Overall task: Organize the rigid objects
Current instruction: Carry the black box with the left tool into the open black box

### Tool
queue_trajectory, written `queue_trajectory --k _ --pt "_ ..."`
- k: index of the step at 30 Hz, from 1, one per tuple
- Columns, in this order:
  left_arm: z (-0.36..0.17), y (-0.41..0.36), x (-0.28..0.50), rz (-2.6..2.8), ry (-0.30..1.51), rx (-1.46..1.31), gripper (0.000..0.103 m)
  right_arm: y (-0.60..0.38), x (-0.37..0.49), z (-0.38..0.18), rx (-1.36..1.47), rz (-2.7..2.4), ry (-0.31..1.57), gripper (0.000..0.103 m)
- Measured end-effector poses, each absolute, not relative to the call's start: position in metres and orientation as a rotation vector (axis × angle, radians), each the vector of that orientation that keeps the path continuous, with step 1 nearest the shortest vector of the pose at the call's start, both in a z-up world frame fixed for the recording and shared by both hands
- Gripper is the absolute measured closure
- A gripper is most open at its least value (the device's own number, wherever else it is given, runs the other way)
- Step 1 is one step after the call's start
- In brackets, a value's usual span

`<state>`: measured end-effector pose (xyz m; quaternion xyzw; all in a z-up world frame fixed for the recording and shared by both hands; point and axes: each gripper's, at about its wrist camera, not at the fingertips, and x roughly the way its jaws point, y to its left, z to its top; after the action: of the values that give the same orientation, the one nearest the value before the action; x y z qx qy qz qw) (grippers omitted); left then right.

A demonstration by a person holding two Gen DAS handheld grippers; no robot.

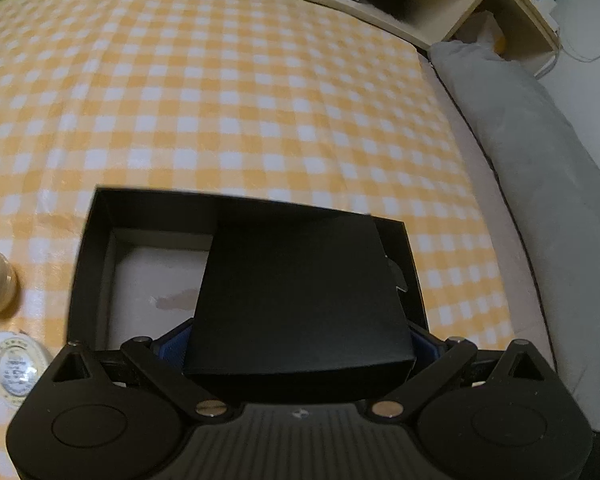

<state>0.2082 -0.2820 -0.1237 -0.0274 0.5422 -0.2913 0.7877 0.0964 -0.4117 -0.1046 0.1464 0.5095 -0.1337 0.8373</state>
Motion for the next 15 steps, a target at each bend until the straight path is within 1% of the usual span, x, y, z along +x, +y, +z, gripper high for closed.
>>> queue_trajectory --k 6,15 --pt "-0.131 -0.279 0.213 -0.642 1.224 -0.164 0.001 -0.41 0.096 -0.105 0.312 -0.279 1.078 0.096" --pt "-0.127 -0.27 0.212 -0.686 1.239 -0.223 0.002 -0.409 0.096 -0.105 0.317 -0.281 1.079 0.096"
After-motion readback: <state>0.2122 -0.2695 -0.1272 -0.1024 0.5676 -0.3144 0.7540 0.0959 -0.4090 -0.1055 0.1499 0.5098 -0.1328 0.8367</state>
